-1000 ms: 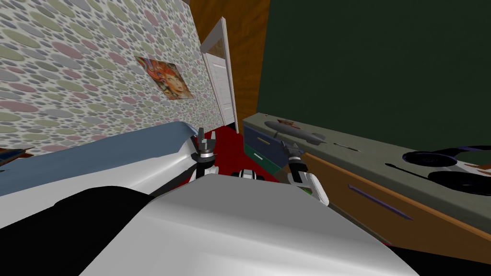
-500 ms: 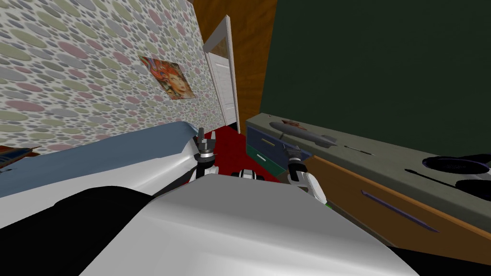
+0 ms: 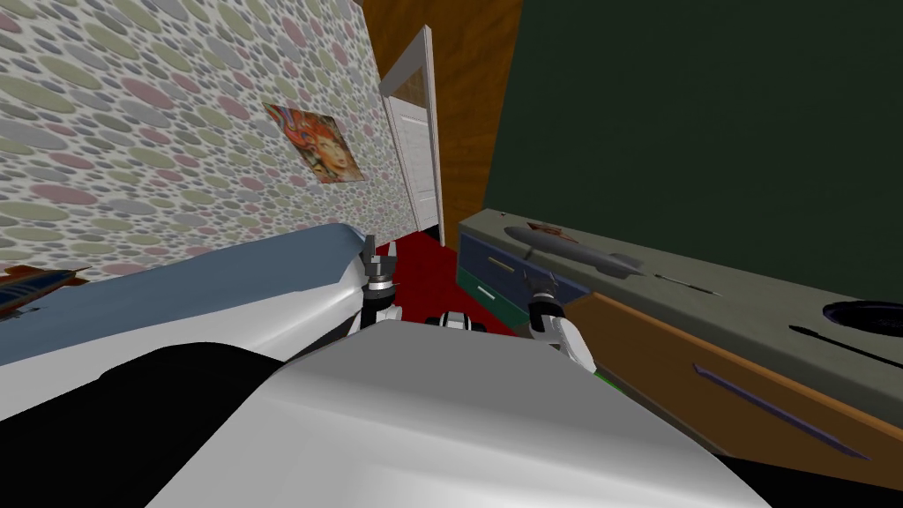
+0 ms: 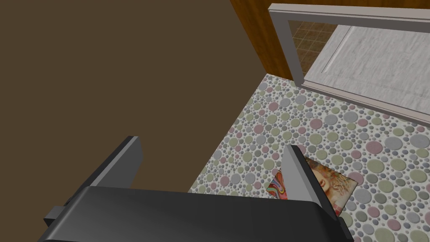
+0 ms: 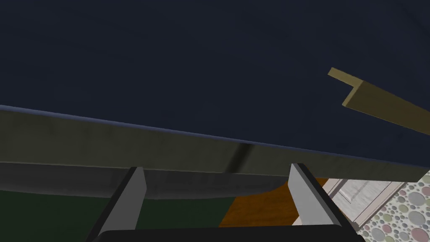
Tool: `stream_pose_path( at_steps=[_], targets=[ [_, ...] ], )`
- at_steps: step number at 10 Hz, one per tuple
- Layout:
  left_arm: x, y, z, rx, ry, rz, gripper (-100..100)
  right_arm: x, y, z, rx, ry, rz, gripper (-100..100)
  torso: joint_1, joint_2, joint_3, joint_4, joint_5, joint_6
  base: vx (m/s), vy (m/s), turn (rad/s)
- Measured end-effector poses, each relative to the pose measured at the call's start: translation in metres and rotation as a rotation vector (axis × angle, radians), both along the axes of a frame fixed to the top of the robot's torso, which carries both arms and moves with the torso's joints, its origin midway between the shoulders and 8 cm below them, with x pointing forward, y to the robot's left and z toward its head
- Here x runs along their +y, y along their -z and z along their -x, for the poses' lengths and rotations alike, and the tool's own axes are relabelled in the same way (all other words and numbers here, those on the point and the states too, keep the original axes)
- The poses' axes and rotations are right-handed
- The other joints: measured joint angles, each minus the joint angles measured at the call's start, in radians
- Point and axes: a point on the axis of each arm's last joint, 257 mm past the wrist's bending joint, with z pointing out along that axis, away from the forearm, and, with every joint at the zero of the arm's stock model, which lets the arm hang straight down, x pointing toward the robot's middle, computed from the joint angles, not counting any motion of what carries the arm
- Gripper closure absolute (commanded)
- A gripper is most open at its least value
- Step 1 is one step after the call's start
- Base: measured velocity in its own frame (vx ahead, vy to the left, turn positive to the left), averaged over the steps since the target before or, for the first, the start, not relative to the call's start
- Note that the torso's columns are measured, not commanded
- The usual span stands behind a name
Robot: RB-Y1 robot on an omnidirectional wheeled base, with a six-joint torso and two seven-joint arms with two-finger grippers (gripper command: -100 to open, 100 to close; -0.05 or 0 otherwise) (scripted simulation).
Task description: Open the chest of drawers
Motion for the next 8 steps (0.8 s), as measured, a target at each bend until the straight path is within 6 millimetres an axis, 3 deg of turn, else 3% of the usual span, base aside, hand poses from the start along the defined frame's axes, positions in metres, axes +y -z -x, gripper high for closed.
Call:
stream_pose_path(
  at_steps=[8],
  targets=[
    [0.0, 0.0, 0.0, 0.0, 0.0, 0.0, 0, -0.044, 0.039, 0.011, 0.188, 0.143, 0.305, -100, 0.0, -0.001, -0.001, 0.0, 0.0, 0.0, 0.032, 0.079, 0.032]
  ],
)
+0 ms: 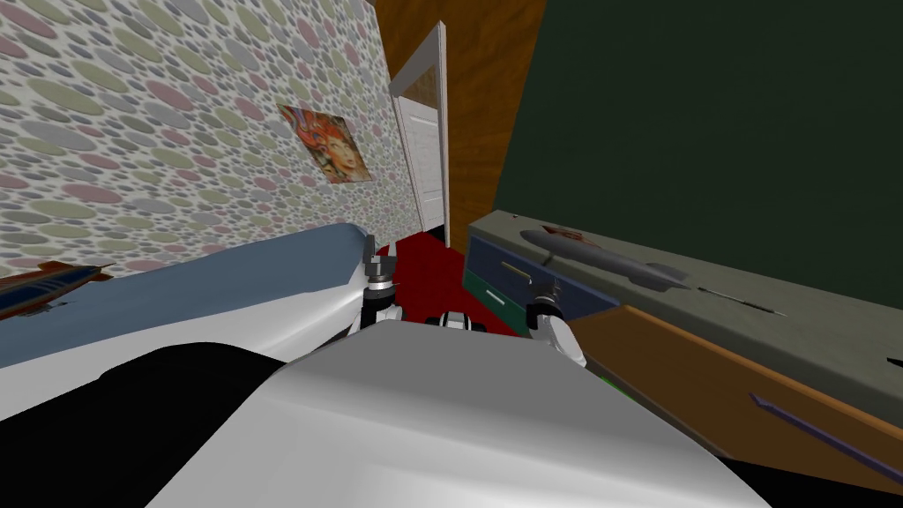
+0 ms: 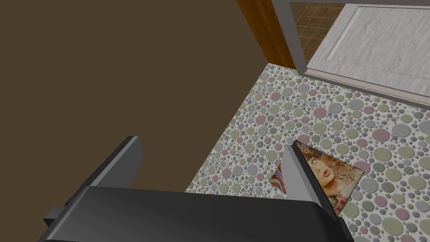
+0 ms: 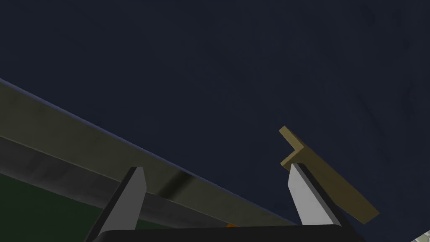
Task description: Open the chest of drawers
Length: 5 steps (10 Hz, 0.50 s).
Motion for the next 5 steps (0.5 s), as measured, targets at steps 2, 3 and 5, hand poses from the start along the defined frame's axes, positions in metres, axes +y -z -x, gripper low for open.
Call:
stream_pose_path(
  at_steps=[2, 3, 5],
  targets=[
    [0.0, 0.0, 0.0, 0.0, 0.0, 0.0, 0, -0.005, 0.005, -0.001, 0.029, 0.015, 0.052, -100, -0.003, 0.002, 0.001, 0.001, -0.001, 0.0, 0.016, 0.054, 0.062],
    [0.0, 0.0, 0.0, 0.0, 0.0, 0.0, 0, -0.011, 0.011, 0.002, 0.061, 0.036, 0.095, -100, 0.001, 0.001, 0.001, 0.0, 0.0, 0.0, 0.028, 0.064, 0.016],
    [0.0, 0.0, 0.0, 0.0, 0.0, 0.0, 0, -0.018, 0.019, 0.005, 0.105, 0.061, 0.165, -100, 0.001, 0.0, 0.0, 0.0, 0.0, 0.0, 0.028, 0.075, 0.059]
  ],
)
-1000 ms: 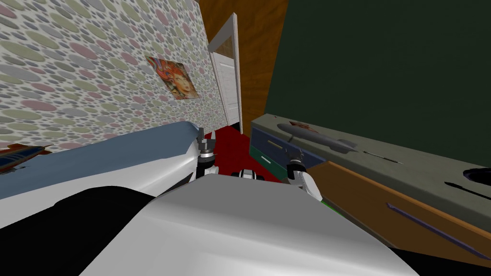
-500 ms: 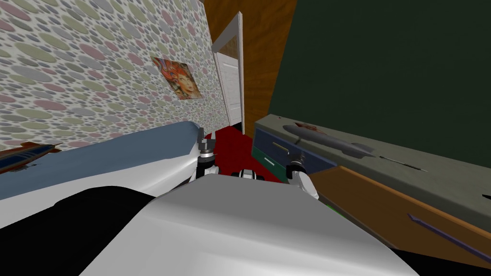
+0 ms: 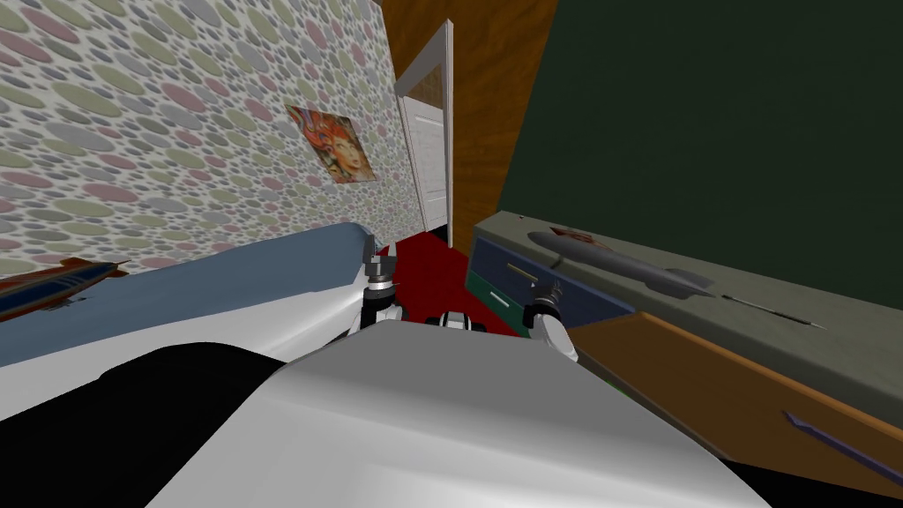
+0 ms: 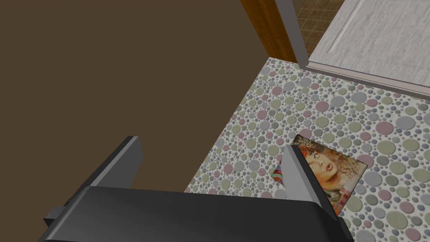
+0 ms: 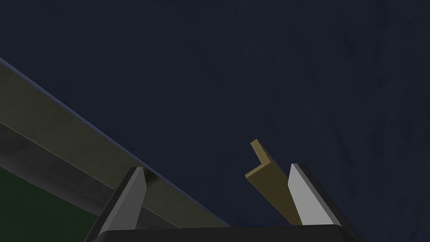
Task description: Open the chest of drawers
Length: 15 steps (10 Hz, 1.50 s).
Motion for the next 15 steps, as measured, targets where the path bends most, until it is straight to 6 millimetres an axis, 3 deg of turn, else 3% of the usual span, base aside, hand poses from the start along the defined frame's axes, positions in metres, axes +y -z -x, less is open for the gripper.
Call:
stream_pose_path(
  at_steps=[3, 11, 12, 15],
  targets=[
    [0.0, 0.0, 0.0, 0.0, 0.0, 0.0, 0, -0.014, 0.013, 0.006, 0.093, 0.051, 0.133, -100, 0.0, 0.0, 0.0, 0.0, 0.0, 0.0, 0.031, 0.084, 0.044],
    [0.0, 0.0, 0.0, 0.0, 0.0, 0.0, 0, -0.028, 0.031, 0.013, 0.225, 0.11, 0.323, -100, -0.002, 0.001, 0.001, 0.0, -0.001, 0.0, 0.016, 0.036, 0.032],
    [0.0, 0.0, 0.0, 0.0, 0.0, 0.0, 0, -0.027, 0.031, 0.013, 0.225, 0.11, 0.323, 100, -0.002, 0.001, 0.001, 0.0, -0.001, 0.0, 0.0, 0.0, 0.0],
    [0.0, 0.0, 0.0, 0.0, 0.0, 0.0, 0, -0.025, 0.029, 0.012, 0.223, 0.104, 0.324, 100, 0.004, 0.005, 0.003, 0.002, 0.001, 0.0, -0.1, 0.106, -0.045]
  ],
)
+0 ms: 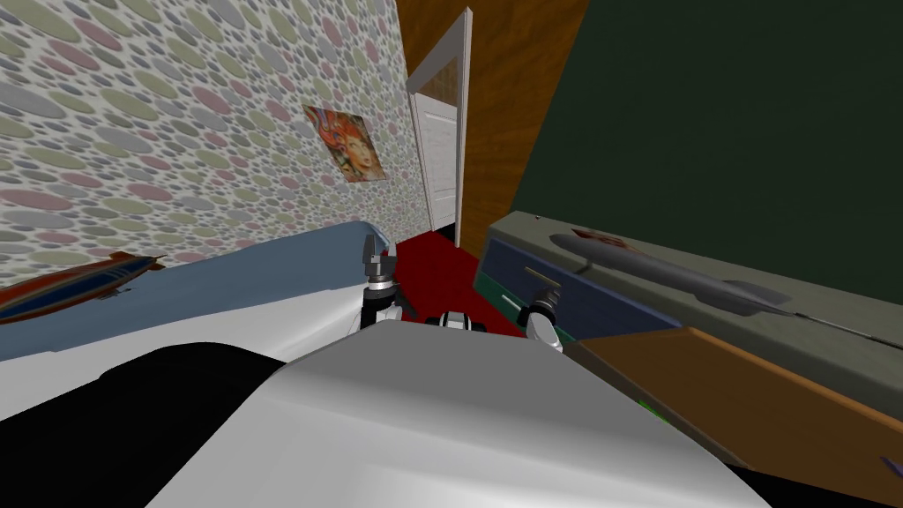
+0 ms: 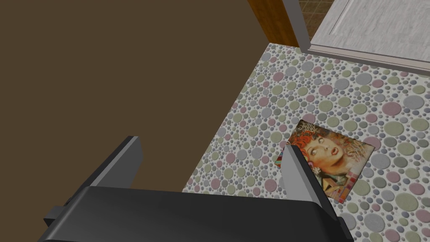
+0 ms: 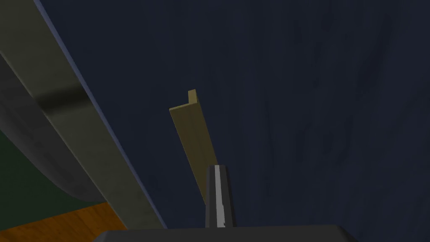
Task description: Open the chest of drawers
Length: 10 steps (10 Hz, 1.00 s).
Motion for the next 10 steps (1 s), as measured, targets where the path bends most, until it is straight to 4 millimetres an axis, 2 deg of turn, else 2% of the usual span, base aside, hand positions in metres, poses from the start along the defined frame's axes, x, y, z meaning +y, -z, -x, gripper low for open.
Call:
stream_pose_path(
  at_steps=[3, 4, 10],
  targets=[
    [0.0, 0.0, 0.0, 0.0, 0.0, 0.0, 0, 0.004, -0.0035, -0.0013, 0.0, -0.012, 0.001, 100, -0.003, -0.004, -0.003, -0.001, -0.001, 0.0, -0.11, 0.12, -0.033],
    [0.0, 0.0, 0.0, 0.0, 0.0, 0.0, 0, 0.0044, -0.0034, -0.0013, 0.001, -0.014, 0.001, -100, -0.008, -0.008, -0.005, -0.002, -0.002, 0.0, 0.096, 0.038, -0.017],
    [0.0001, 0.0001, 0.0001, 0.0, 0.0, 0.0, 0, -0.0041, -0.0091, -0.0068, 0.01, -0.017, 0.008, -100, -0.003, -0.001, -0.001, 0.0, -0.001, 0.0, 0.181, 0.054, -0.012]
  ],
)
